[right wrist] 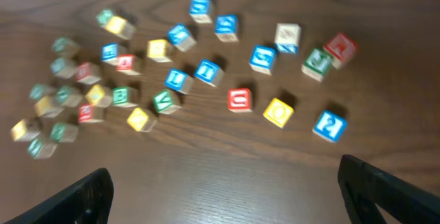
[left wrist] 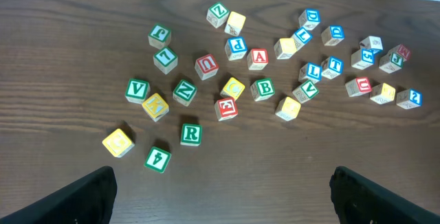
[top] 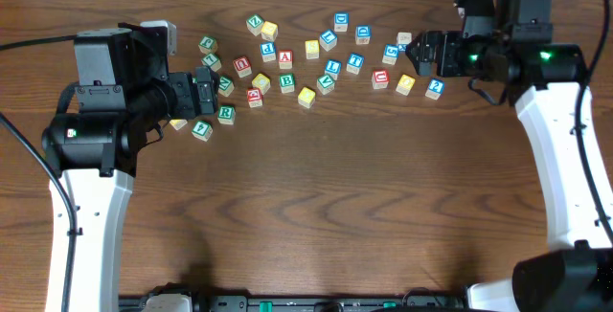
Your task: Spell out ROBOT
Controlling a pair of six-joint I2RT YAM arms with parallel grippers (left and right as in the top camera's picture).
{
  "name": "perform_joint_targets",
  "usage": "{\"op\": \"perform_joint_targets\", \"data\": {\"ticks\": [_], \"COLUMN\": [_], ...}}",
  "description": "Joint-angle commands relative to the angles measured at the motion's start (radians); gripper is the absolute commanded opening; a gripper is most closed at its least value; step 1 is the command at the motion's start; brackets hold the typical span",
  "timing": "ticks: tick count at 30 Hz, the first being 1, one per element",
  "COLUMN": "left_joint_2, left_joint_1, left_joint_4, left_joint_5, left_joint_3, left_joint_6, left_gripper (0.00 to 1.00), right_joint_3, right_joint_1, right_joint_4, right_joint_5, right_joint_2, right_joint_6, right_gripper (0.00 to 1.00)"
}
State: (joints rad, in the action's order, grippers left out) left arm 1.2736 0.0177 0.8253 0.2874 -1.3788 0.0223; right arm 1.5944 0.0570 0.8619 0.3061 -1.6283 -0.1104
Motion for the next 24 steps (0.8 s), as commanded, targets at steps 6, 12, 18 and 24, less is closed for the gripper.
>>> {"op": "perform_joint_targets", "data": {"ticks": [6,12,18,24], "left_joint_2": [0.007,0.008,0.018,0.063], "left_joint_1": [-0.002,-0.002,-0.002,-0.002], "left_joint_4": [-0.003,-0.002,0.005,0.008], "left_joint_5": [0.011,0.012,0.011,0.011], "left_joint_3": [-0.019,-0.019,-0.016,-0.016], "left_joint_6": [-0.01,-0.01,-0.01,0.064], "left_gripper": [0.98,0.98,0.97,0.98], "right_joint_3": [0.021,0.021,0.018,0.006], "right_joint_1": [0.024,0.023,0.023,0.023], "right_joint_4": [0.0,-0.047,-0.043,-0.038], "right_joint_5": [-0.145,-0.09,-0.098,-0.098], "right_joint_2": [-0.091,-0.104,-0.114,-0.126], "right_joint_6": [-0.198,-0.197,-0.196,-0.211], "right_gripper": [0.99,0.99,0.91,0.87]}}
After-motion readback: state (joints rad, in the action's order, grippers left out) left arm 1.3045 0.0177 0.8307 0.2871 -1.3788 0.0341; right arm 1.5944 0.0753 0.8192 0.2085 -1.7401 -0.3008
